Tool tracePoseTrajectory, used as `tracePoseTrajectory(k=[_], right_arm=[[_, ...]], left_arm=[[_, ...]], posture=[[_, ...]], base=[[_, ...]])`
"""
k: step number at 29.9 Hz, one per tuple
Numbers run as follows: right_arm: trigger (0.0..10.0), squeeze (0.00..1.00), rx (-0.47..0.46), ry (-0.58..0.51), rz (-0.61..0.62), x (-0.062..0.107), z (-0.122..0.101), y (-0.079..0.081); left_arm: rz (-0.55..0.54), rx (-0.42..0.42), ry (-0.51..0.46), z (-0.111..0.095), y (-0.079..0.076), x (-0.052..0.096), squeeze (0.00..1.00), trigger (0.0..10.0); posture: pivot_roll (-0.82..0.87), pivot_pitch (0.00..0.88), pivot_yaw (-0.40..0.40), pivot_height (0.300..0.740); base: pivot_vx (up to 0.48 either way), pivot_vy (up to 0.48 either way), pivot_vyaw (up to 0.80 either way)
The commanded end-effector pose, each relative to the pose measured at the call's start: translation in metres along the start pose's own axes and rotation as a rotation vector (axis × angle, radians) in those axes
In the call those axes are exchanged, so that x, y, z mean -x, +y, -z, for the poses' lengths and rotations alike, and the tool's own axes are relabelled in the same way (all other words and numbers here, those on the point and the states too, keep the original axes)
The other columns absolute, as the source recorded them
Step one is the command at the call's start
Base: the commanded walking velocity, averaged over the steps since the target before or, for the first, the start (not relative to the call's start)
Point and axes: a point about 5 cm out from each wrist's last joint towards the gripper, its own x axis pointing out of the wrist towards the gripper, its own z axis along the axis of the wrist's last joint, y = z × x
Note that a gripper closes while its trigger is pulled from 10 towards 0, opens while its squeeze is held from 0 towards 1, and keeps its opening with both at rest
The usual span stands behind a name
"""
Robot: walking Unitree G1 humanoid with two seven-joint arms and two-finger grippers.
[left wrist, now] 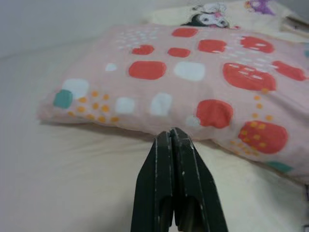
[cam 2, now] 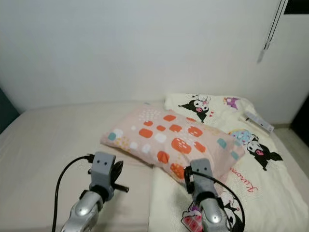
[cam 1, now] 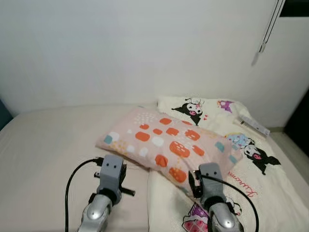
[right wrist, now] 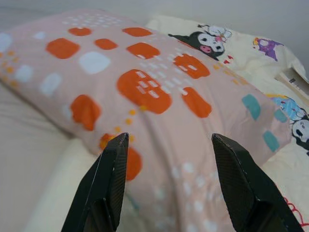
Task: Clean up the room
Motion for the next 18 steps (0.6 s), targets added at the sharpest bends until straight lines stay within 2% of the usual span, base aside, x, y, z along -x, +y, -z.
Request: tracePoseTrajectory(k=[1, 16, 18], right_arm=[[10.0, 0.00, -0.015, 0.011, 0.004, 0.0007, 0.0021, 0.0012], [10.0, 0.00, -0.014, 0.015, 0.007, 0.0012, 0.0033, 0.0009], [10.0, 0.00, -0.012, 0.018, 0.007, 0.0011, 0.0035, 0.0009]], left_arm=[[0.005, -0.015, 0.010, 0.0019, -0.0003, 0.0017, 0.00, 10.0], [0.030, -0.038, 0.012, 0.0020, -0.0020, 0.0005, 0.00, 10.0], [0.039, -0.063, 0.013, 0.0022, -0.0032, 0.0010, 0.00, 10.0]], posture=[[-0.02, 0.054, 0.035, 0.740], [-0.02, 0.051, 0.038, 0.740], [-0.02, 0.050, 0.039, 0.740]], base=[[0.000, 0.000, 0.00], [0.000, 0.000, 0.00], [0.000, -0.480, 0.00]])
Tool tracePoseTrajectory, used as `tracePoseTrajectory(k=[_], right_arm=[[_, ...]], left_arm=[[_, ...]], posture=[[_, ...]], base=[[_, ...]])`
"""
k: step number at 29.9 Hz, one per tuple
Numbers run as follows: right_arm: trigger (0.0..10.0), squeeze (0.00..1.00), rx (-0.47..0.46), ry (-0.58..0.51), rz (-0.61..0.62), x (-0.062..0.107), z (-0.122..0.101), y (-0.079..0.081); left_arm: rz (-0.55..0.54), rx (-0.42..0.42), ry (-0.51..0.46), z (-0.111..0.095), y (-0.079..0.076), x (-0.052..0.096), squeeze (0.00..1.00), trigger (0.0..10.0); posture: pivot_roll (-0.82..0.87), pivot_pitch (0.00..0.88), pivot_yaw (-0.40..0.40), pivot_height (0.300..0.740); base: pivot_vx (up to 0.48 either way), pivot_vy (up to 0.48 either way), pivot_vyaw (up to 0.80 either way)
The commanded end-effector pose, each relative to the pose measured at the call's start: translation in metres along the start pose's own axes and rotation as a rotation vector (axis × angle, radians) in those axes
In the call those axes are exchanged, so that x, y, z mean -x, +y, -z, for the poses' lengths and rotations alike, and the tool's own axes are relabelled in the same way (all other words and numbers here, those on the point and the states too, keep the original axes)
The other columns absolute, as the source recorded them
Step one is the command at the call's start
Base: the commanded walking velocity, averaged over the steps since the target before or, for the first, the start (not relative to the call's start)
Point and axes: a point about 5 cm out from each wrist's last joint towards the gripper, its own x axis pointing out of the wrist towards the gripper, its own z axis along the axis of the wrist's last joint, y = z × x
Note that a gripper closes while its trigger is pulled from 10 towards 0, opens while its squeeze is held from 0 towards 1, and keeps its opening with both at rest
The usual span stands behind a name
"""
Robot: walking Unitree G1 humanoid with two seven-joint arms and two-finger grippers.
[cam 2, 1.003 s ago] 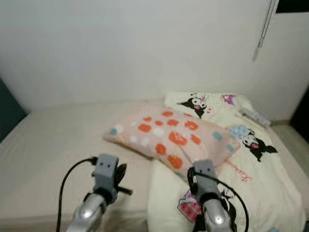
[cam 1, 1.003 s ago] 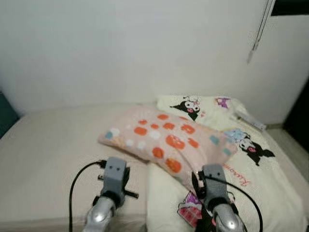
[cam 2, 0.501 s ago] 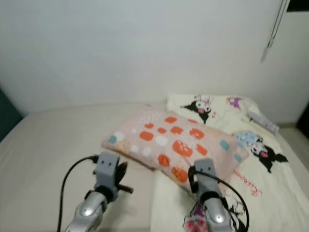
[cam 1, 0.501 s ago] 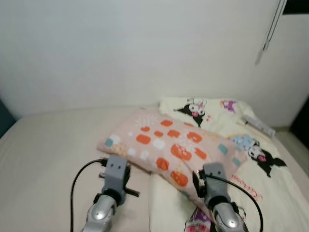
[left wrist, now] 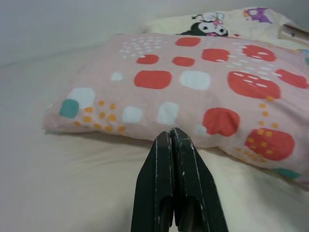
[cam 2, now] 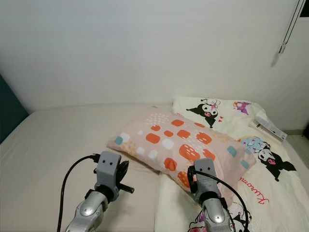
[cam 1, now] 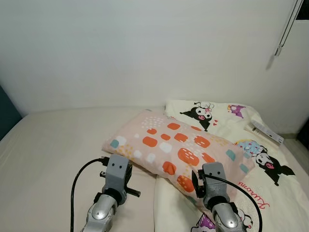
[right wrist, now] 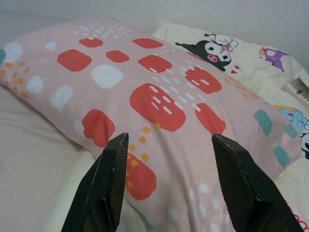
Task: Clean up the room
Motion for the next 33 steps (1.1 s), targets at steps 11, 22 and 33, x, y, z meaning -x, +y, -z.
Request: tracePoseTrajectory(k=[11, 22, 33], right_arm=[[10.0, 0.00, -0.037, 0.045, 0.006, 0.002, 0.006, -0.001], [10.0, 0.00, 0.022, 0.049, 0.040, -0.001, 0.004, -0.008], [10.0, 0.00, 0.070, 0.073, 0.094, -0.006, 0.006, -0.018]], left_arm=[[0.006, -0.026, 0.083, 0.015, 0.001, 0.001, 0.00, 10.0], [-0.012, -0.101, 0.113, 0.016, 0.012, -0.009, 0.00, 10.0], [-0.041, -0.115, 0.102, 0.015, 0.016, -0.015, 0.00, 10.0]], posture=[[-0.03, 0.042, 0.039, 0.740], [-0.05, 0.034, 0.039, 0.740], [-0.05, 0.037, 0.028, 0.740]], base=[[0.000, -0.131, 0.00], [0.000, 0.000, 0.00], [0.000, 0.000, 0.00]])
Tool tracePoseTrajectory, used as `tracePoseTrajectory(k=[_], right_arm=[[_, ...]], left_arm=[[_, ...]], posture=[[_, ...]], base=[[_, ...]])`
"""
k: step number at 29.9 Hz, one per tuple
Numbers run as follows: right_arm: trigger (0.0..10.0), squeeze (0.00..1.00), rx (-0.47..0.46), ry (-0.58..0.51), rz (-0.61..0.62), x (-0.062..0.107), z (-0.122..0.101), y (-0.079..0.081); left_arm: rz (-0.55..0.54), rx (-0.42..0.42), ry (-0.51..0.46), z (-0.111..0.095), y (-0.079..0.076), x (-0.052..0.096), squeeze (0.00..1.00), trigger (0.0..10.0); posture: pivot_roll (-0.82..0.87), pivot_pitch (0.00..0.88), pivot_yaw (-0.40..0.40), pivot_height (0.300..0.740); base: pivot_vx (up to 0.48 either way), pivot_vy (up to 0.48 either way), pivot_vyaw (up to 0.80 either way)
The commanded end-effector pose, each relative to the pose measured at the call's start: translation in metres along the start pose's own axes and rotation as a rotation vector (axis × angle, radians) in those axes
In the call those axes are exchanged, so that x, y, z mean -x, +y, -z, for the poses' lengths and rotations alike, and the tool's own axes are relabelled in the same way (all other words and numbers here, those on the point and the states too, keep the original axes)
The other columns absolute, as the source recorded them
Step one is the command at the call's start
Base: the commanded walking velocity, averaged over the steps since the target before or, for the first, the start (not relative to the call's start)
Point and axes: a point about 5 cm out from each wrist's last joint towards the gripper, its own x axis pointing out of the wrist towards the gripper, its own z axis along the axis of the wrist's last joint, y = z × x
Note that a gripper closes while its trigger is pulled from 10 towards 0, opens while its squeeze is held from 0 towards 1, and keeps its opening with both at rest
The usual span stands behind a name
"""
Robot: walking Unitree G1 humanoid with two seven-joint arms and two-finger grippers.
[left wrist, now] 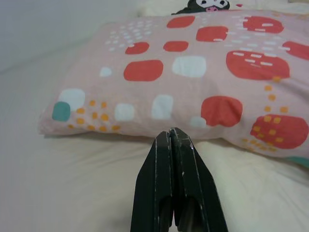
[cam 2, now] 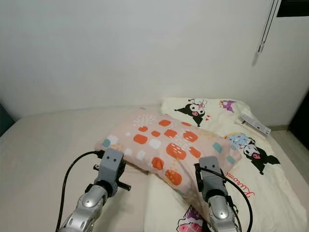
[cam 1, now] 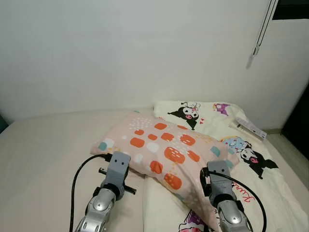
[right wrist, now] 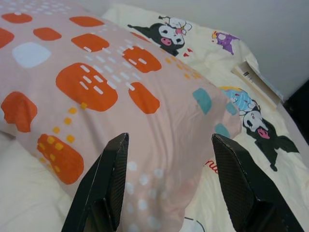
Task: Clean up the room
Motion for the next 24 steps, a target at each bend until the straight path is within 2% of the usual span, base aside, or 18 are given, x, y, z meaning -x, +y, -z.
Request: tracePoseTrajectory(k=[1, 5, 10, 22, 24], right_arm=[[10.0, 0.00, -0.008, 0.024, -0.015, -0.0002, 0.0029, 0.0015], [10.0, 0.00, -0.013, 0.028, -0.023, 0.0008, 0.0033, 0.0047], [10.0, 0.00, -0.015, 0.034, -0.025, 0.0019, 0.0046, 0.0080], [10.0, 0.00, -0.015, 0.043, -0.033, 0.0021, 0.0063, 0.0083], [10.0, 0.00, -0.016, 0.042, -0.033, 0.0023, 0.0062, 0.0085]], left_arm=[[-0.005, -0.005, 0.040, 0.0084, 0.0017, 0.0015, 0.00, 10.0], [-0.017, 0.000, 0.060, 0.0119, 0.0014, 0.0013, 0.00, 10.0], [-0.047, 0.045, 0.074, 0.0127, 0.0037, 0.0006, 0.00, 10.0], [-0.045, 0.014, 0.066, 0.0125, 0.0060, -0.0007, 0.00, 10.0], [-0.043, 0.021, 0.077, 0.0133, 0.0057, -0.0010, 0.00, 10.0]], posture=[[-0.05, 0.044, 0.025, 0.740], [-0.05, 0.051, 0.026, 0.740], [-0.05, 0.056, 0.024, 0.740], [-0.04, 0.060, 0.020, 0.740], [-0.04, 0.061, 0.021, 0.740]], base=[[0.000, -0.480, 0.00], [0.000, -0.480, 0.00], [0.000, 0.000, 0.00], [0.000, 0.000, 0.00], [0.000, 0.480, 0.00]])
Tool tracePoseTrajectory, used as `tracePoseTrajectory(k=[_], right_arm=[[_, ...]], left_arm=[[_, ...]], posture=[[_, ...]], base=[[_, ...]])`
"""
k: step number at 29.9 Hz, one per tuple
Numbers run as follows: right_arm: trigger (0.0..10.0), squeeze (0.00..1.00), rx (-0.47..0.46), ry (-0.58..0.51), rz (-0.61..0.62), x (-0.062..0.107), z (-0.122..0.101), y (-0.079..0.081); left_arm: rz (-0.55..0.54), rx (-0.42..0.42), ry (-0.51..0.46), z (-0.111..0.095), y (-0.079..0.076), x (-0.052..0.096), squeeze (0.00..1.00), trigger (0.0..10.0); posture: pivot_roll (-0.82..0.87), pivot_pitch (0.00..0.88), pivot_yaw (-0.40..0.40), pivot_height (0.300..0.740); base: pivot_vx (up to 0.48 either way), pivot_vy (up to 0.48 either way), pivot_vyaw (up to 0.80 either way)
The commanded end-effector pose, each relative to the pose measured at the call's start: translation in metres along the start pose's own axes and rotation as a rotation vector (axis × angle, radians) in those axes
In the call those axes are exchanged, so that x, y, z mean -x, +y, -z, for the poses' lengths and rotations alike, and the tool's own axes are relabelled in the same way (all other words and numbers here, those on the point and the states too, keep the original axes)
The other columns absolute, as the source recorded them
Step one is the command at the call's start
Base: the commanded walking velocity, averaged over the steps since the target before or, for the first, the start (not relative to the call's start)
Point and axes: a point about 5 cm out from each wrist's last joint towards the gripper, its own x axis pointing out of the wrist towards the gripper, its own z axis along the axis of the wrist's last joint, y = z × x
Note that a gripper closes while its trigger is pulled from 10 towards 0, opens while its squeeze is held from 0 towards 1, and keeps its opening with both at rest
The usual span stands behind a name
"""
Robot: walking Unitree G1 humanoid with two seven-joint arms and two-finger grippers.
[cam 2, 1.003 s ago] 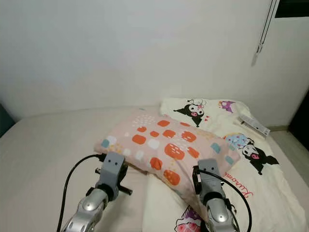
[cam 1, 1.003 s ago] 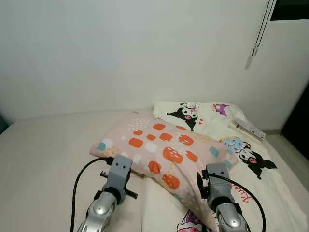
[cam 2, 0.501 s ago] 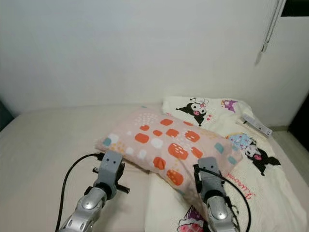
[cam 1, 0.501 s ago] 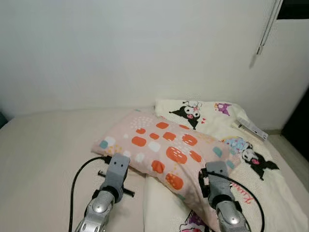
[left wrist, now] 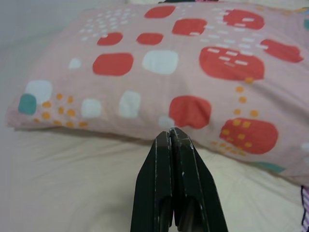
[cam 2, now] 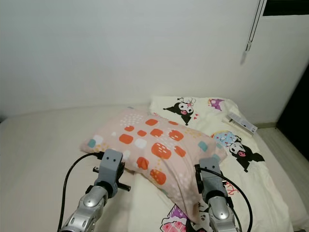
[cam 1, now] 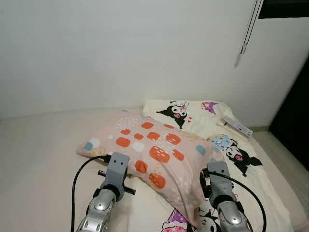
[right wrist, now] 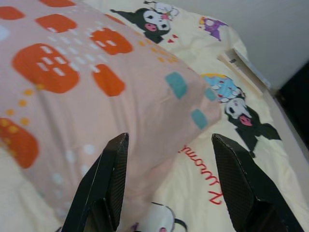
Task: Clean up the room
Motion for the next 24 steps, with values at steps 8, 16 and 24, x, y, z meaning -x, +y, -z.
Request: tracePoseTrajectory(k=[8, 16, 24], right_arm=[[10.0, 0.00, -0.031, 0.007, -0.009, 0.003, 0.002, 0.004], [10.0, 0.00, -0.031, 0.008, 0.069, 0.005, 0.005, -0.007], [10.0, 0.00, -0.070, 0.017, 0.065, 0.004, 0.005, -0.008]], left_arm=[[0.002, -0.001, 0.002, 0.002, 0.001, 0.001, 0.00, 10.0], [-0.005, 0.047, -0.038, -0.001, -0.001, 0.005, 0.00, 10.0], [0.005, 0.059, -0.038, 0.002, -0.004, 0.010, 0.00, 10.0]], posture=[[-0.05, 0.064, 0.028, 0.740], [-0.05, 0.063, 0.033, 0.740], [-0.05, 0.062, 0.038, 0.740]], base=[[0.000, 0.120, 0.00], [0.000, 0.000, 0.00], [0.000, 0.000, 0.00]])
